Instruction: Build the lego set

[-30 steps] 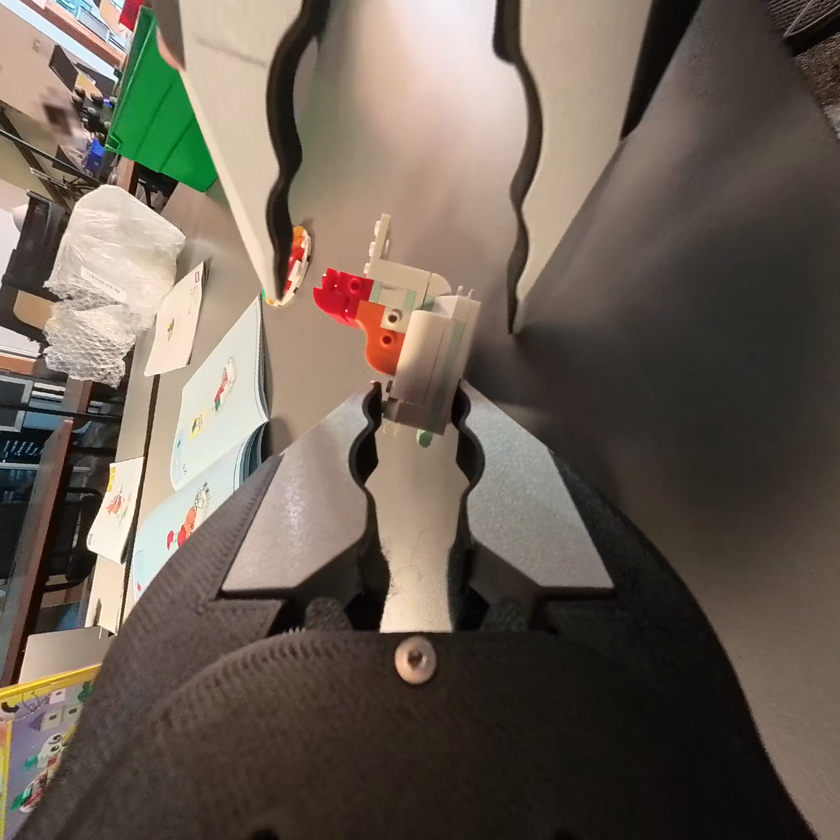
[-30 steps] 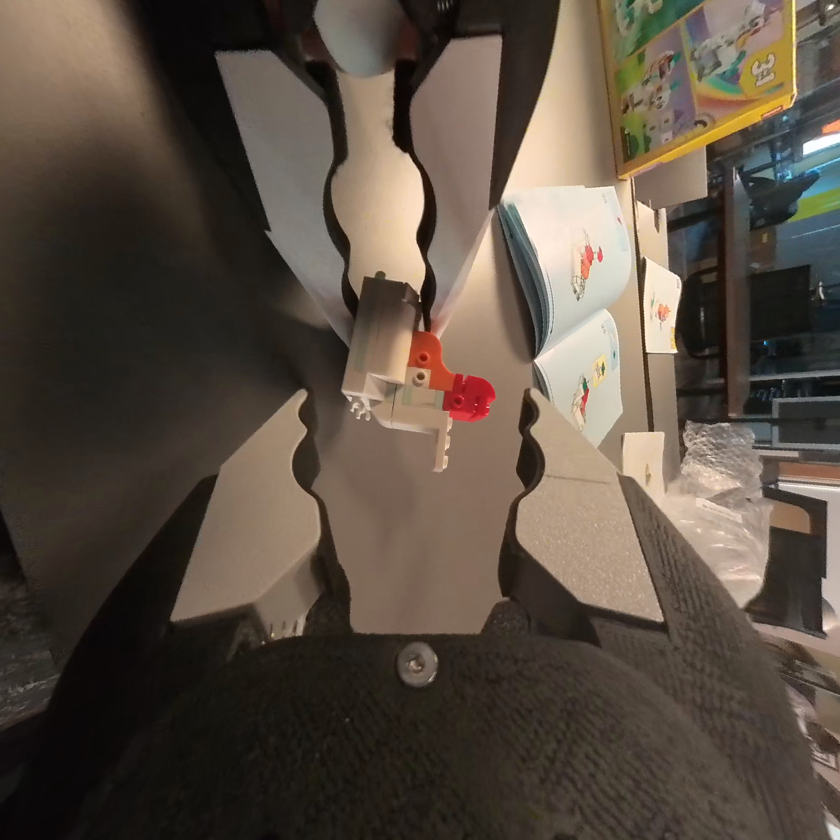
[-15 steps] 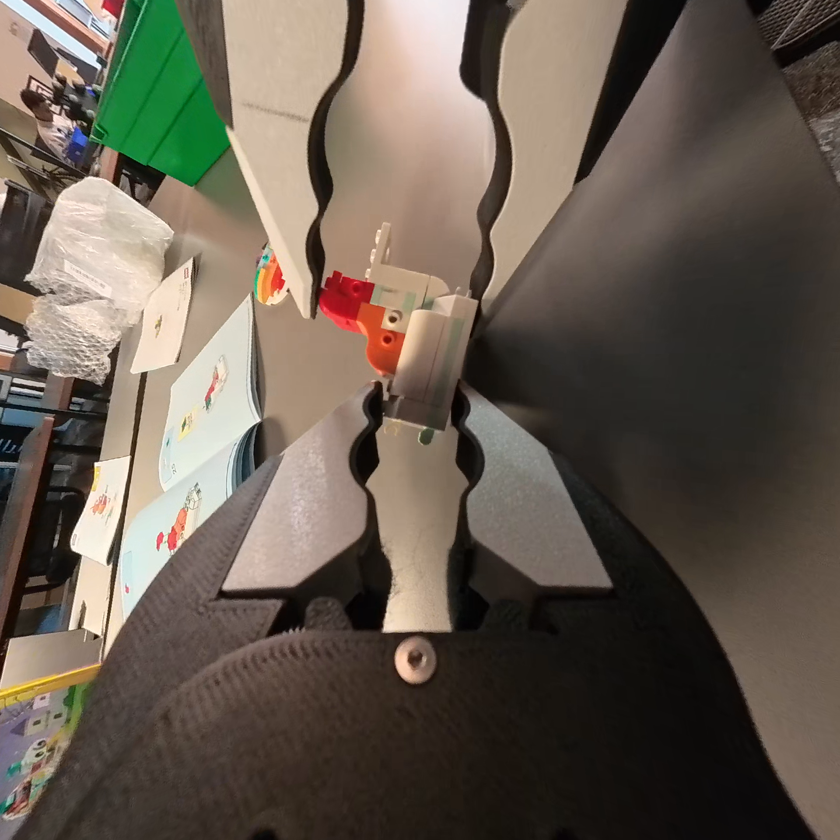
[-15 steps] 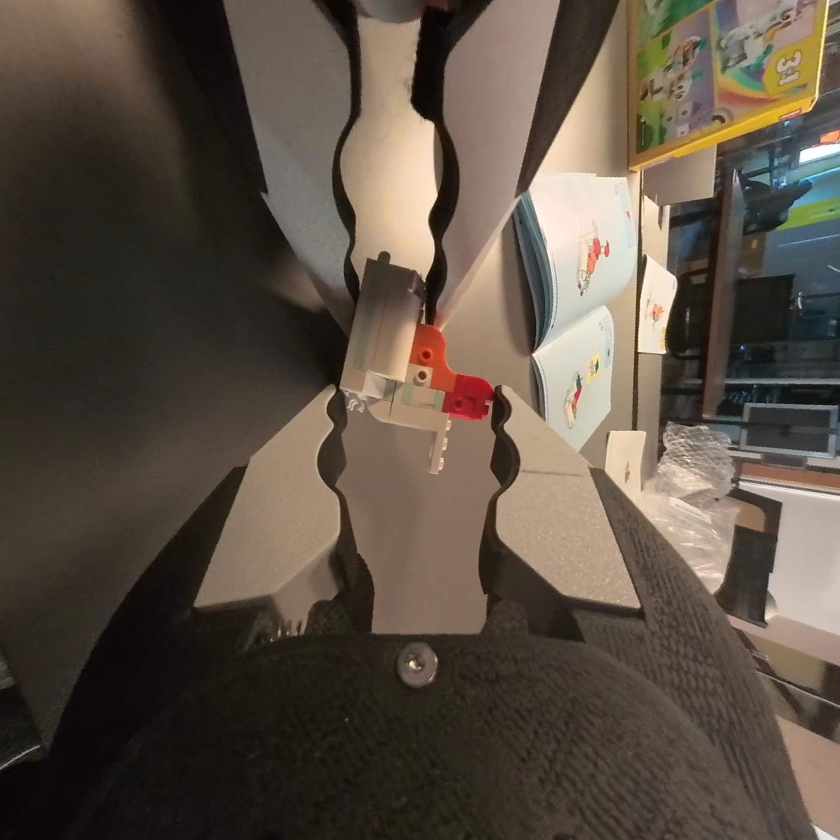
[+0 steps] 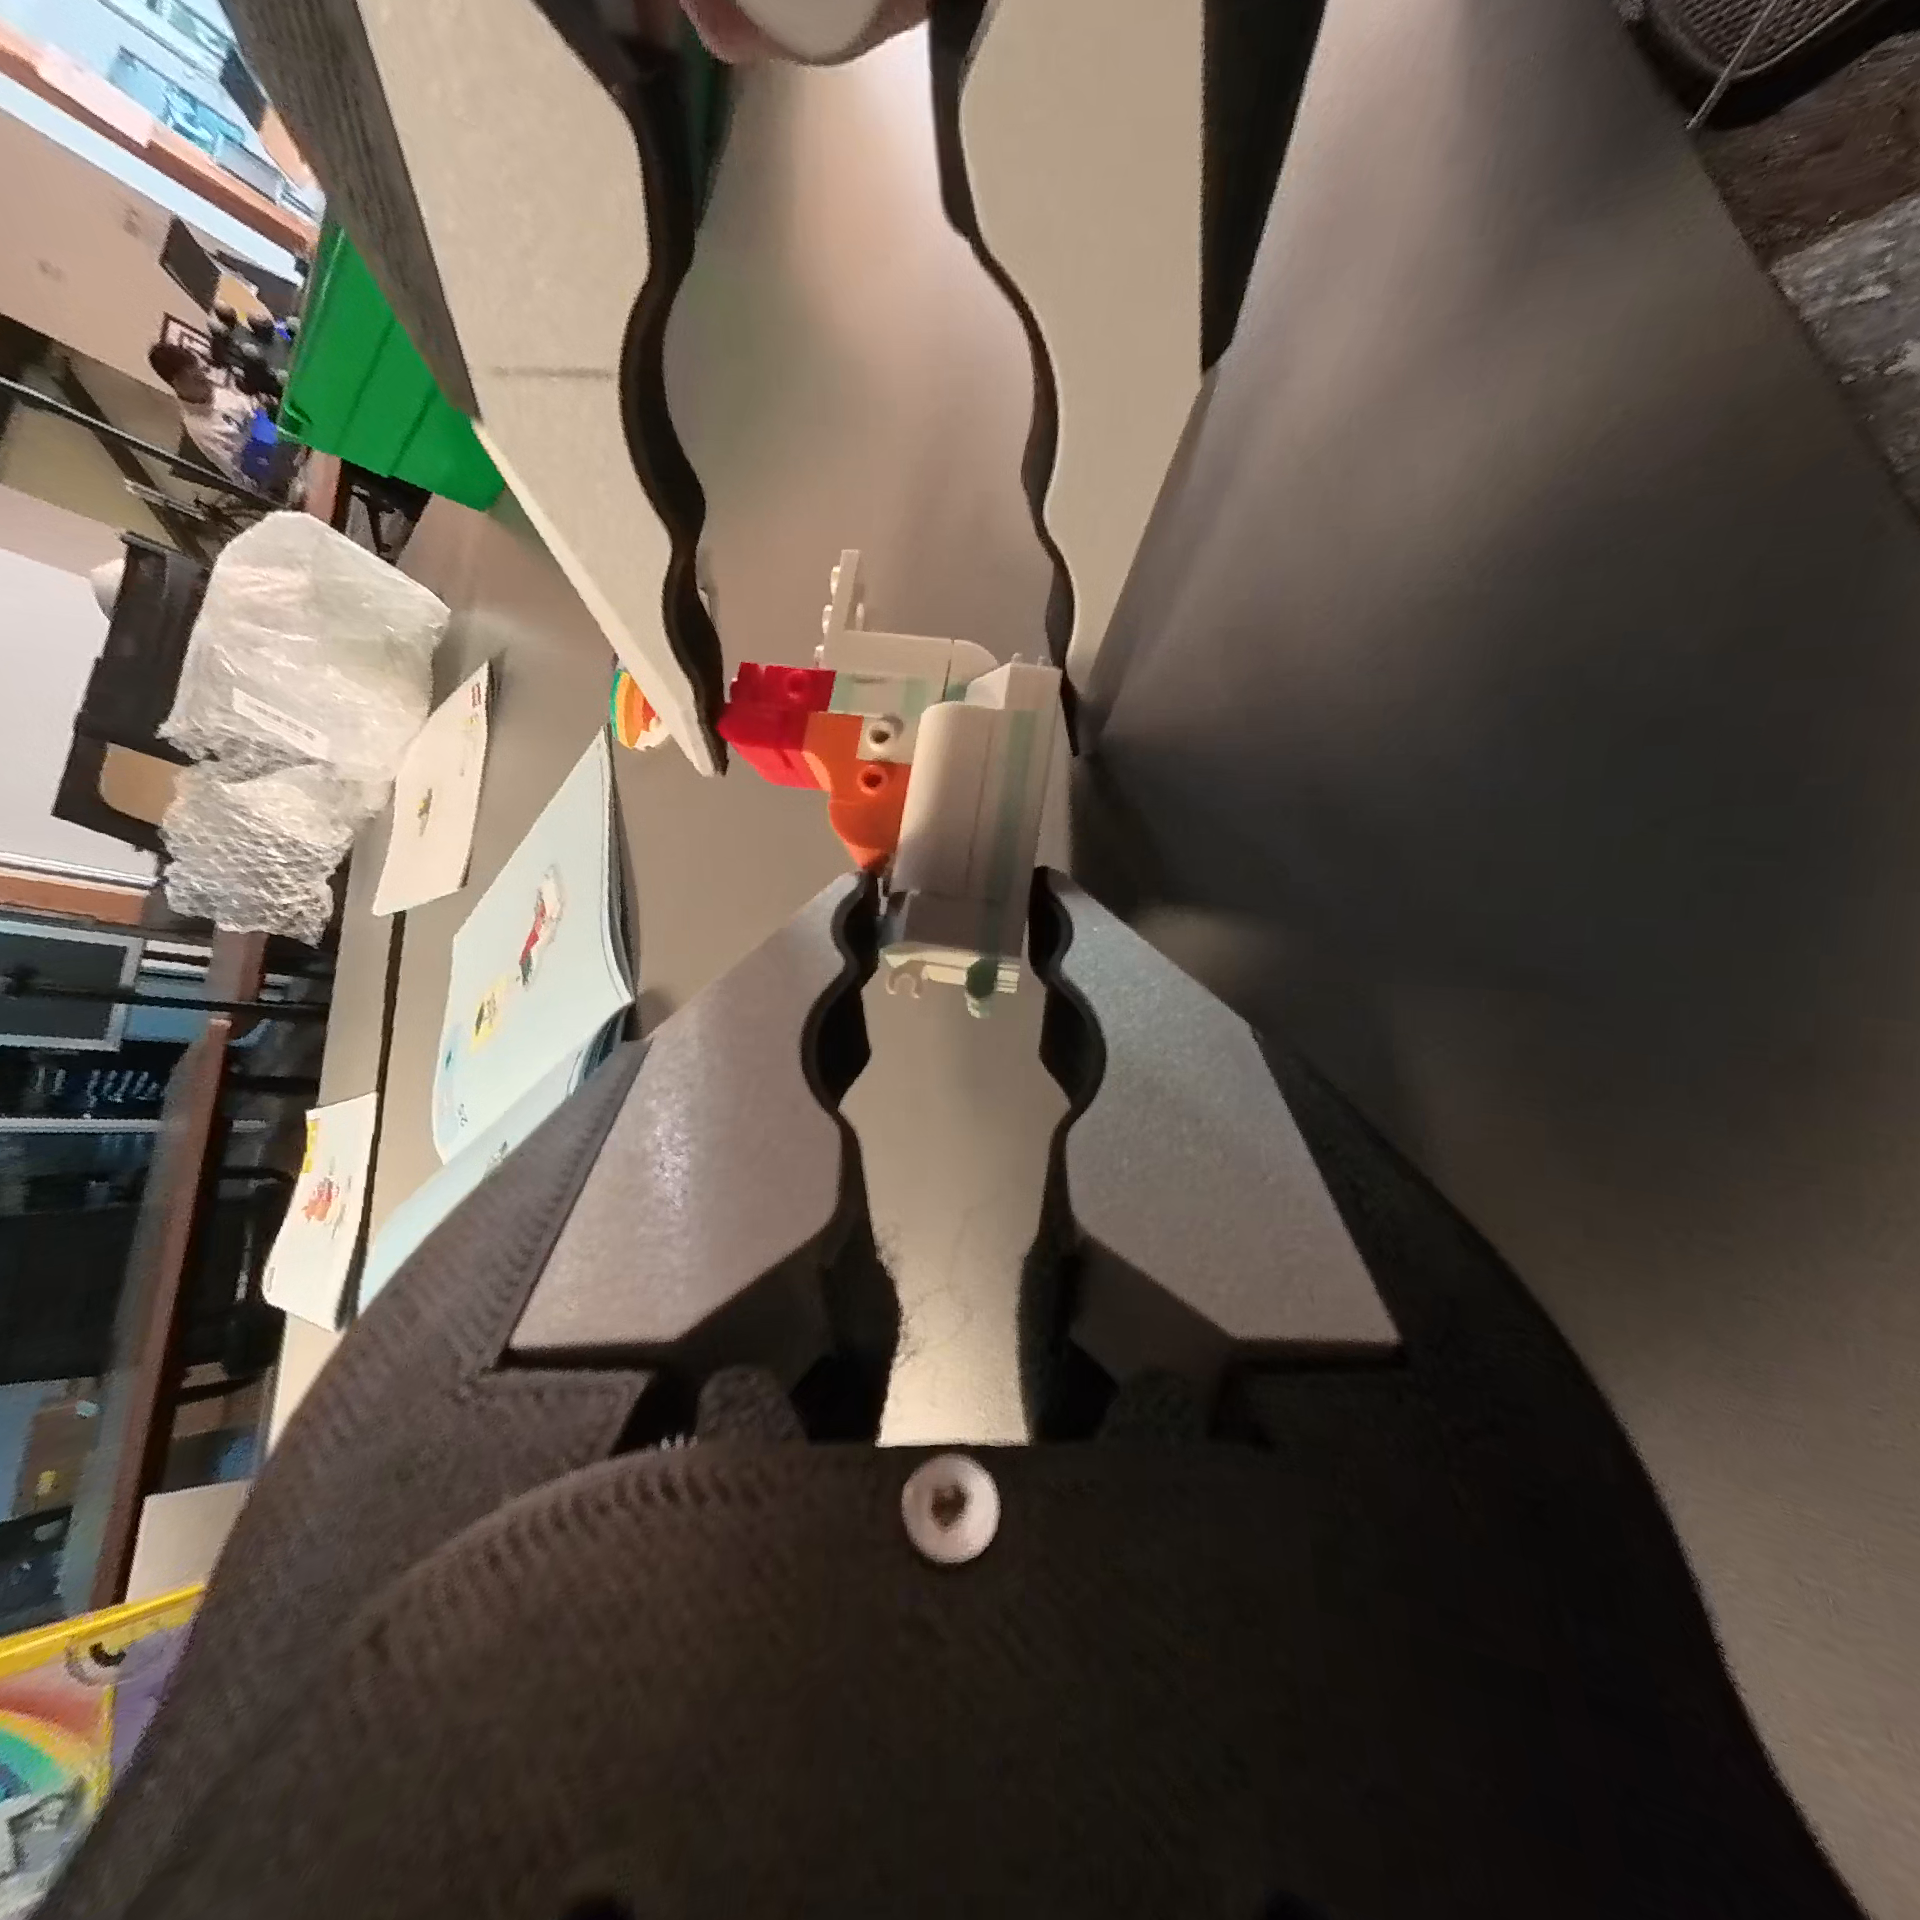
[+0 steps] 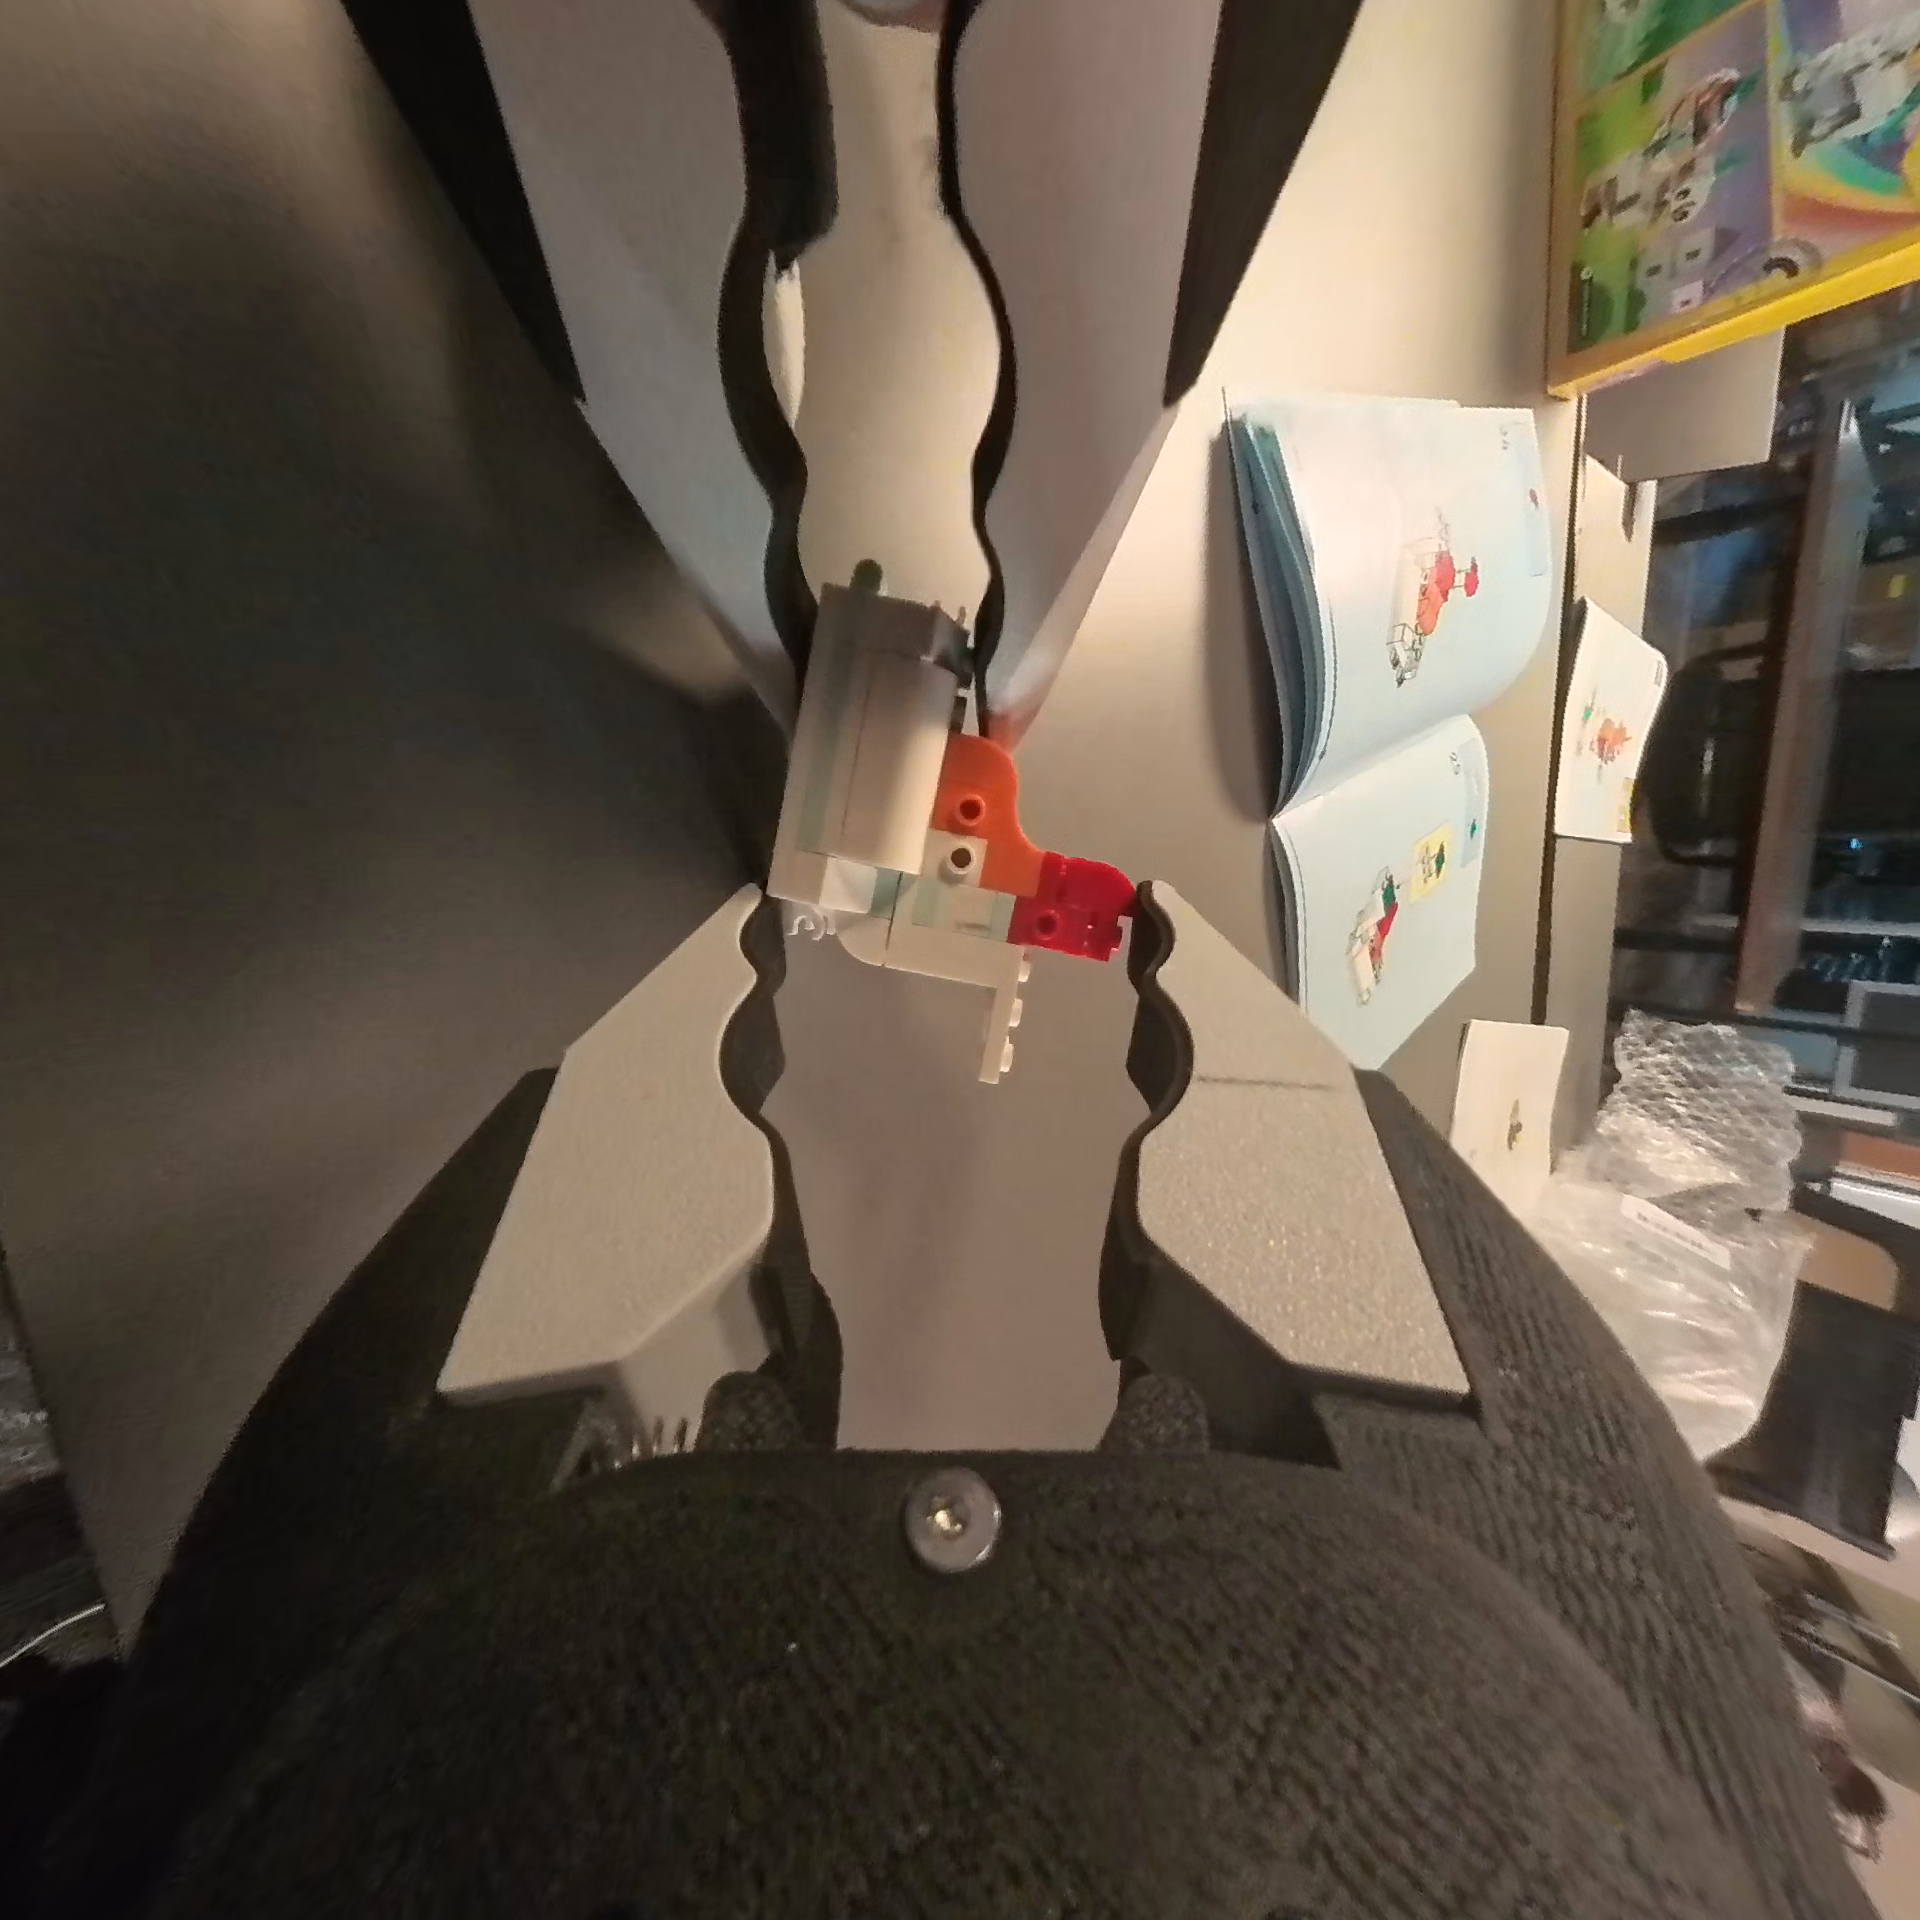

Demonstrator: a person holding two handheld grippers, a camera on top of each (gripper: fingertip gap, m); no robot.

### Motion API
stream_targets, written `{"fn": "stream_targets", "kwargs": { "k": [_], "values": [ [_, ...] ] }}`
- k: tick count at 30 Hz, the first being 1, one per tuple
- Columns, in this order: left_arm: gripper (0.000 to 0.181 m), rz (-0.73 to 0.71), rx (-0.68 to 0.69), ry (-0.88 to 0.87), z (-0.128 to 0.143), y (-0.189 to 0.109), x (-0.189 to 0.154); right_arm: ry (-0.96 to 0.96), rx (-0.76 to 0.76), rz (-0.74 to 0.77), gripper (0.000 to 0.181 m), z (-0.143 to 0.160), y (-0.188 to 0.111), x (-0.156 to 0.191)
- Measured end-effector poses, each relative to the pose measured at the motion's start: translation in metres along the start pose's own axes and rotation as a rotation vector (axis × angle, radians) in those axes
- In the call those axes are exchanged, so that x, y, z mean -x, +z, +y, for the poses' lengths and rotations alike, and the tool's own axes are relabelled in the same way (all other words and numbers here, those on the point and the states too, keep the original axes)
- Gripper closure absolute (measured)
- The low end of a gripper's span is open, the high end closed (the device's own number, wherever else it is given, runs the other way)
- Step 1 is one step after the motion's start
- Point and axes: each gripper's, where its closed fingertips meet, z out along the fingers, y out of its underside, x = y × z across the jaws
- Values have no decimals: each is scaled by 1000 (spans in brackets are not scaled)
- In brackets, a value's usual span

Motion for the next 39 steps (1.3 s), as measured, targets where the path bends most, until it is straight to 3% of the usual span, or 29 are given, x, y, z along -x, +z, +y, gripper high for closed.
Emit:
{"fn": "stream_targets", "kwargs": {
  "k": [19, 24, 27, 31, 34, 39],
  "values": [
    [154, -14, 5, 63, -2, 0, -1, -114, 17, 54, 120, 2, -3, 1],
    [154, -20, -23, 36, -4, -2, 4, -33, -91, 62, 118, -3, -5, -2],
    [154, -64, -76, -27, -7, -7, 15, 217, -250, -69, 100, -16, -14, -4],
    [154, -173, -145, -55, -9, -22, 36, 697, -517, -303, 98, -24, -30, -24],
    [154, -215, -175, -20, -12, -29, 40, 947, -689, -476, 110, -31, -40, -38],
    [154, -247, -159, 47, -10, -26, 39, 999, -782, -634, 143, -43, -40, -41]
  ]
}}
